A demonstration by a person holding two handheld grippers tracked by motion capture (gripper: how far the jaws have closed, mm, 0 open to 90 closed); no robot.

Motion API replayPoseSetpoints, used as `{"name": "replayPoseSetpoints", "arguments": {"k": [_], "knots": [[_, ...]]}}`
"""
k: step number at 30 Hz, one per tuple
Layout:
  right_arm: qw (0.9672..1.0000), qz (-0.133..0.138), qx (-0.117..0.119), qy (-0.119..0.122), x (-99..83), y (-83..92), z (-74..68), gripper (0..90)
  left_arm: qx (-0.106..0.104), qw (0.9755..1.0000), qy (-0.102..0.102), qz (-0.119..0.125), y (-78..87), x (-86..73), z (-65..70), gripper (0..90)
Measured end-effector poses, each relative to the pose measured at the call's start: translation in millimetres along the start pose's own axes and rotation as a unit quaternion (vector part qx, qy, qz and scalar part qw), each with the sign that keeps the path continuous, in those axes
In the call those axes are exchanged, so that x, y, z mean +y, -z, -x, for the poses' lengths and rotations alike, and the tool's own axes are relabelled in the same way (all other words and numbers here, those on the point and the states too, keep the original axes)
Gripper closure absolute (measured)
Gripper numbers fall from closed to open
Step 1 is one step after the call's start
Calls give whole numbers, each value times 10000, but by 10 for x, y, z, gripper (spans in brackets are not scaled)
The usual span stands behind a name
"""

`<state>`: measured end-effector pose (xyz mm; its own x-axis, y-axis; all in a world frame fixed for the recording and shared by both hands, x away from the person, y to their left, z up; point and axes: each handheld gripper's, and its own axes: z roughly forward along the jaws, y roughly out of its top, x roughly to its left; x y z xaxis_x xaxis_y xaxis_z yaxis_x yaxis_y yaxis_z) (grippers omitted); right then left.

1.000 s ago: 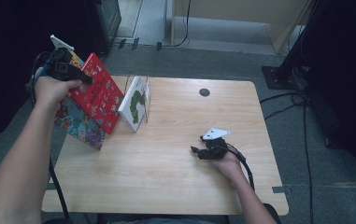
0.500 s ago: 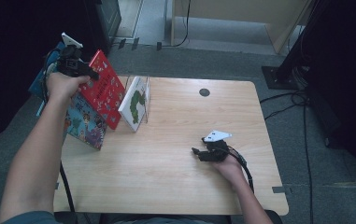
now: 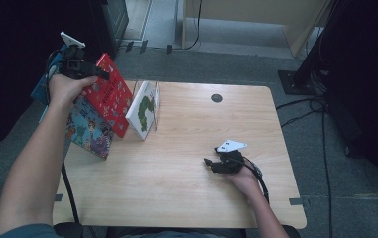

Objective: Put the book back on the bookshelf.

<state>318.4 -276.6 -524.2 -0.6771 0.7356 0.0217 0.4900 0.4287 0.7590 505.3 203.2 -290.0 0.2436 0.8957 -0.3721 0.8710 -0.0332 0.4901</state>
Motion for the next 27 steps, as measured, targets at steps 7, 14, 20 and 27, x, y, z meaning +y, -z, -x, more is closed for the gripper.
{"name": "replayPoseSetpoints", "arguments": {"k": [7, 14, 20, 27], "knots": [[10000, 2, 0, -1, 0, 0, 0, 356, 80, 9999, -87, 117, 161, 16, 1, 429], [10000, -1, 1, -3, 0, 0, 0, 356, -40, 9993, 45, 362, 340, 8, -64, 426], [10000, 0, 2, 3, 0, -1, 1, 353, -97, 9995, 36, 304, 410, -15, -66, 430], [10000, -2, 14, 35, -1, -1, -2, 327, -126, 9995, -173, 224, 393, -87, 46, 423]]}}
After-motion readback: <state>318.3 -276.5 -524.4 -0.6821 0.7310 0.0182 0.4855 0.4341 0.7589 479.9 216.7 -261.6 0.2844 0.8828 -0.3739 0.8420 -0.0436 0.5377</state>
